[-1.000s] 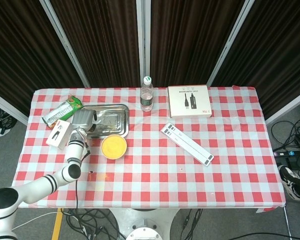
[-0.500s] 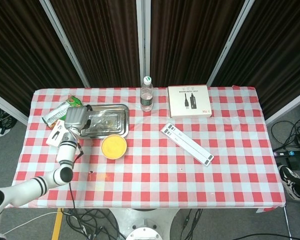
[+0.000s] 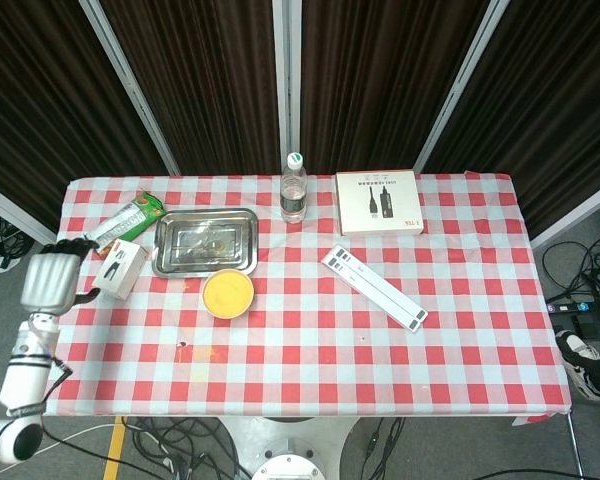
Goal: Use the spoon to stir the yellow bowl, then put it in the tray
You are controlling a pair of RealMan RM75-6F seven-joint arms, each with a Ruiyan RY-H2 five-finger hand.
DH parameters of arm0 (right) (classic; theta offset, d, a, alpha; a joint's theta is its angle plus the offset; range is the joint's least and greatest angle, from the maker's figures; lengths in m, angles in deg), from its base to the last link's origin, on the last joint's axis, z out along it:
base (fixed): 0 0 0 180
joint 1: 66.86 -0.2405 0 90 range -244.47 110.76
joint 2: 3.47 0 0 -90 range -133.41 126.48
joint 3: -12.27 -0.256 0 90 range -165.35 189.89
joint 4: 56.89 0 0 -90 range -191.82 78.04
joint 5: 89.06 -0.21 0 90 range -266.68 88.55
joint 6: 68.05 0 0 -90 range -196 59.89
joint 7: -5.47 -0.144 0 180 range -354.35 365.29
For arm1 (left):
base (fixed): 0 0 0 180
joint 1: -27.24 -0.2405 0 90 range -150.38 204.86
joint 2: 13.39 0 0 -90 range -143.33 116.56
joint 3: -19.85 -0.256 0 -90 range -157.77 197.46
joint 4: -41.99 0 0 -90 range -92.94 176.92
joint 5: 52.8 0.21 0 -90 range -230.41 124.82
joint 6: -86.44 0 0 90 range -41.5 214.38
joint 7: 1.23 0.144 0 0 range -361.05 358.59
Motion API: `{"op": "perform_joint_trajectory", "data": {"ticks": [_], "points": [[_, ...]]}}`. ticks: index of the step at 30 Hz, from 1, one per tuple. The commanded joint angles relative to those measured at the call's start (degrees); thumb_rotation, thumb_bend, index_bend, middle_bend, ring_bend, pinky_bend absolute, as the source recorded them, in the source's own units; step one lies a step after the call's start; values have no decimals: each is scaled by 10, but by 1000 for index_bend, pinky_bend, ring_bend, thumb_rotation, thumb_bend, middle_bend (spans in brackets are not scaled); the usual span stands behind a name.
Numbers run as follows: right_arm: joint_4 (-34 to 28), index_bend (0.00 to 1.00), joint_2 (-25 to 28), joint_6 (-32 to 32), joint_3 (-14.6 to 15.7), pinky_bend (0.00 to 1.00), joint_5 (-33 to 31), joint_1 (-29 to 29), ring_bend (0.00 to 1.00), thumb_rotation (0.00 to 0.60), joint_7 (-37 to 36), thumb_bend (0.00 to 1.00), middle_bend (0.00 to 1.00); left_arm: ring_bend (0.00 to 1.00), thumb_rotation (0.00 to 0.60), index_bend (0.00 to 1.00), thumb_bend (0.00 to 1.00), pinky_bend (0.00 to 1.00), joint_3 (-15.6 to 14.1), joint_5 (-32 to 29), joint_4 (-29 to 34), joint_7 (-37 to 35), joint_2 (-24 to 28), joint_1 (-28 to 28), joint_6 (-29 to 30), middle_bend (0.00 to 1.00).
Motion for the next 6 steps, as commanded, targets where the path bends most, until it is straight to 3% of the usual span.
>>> {"op": "perform_joint_trajectory", "data": {"ticks": [1, 6], "points": [[6, 78, -5, -5, 4, 100, 4, -2, 0, 600, -4, 132, 116, 314, 600, 358, 155, 356, -41, 36, 50, -25, 33, -74, 75, 411], [9, 78, -11, -8, 10, 100, 10, -3, 0, 600, -12, 133, 116, 314, 600, 358, 156, 343, -59, 50, 88, -8, 37, -129, 134, 410]]}}
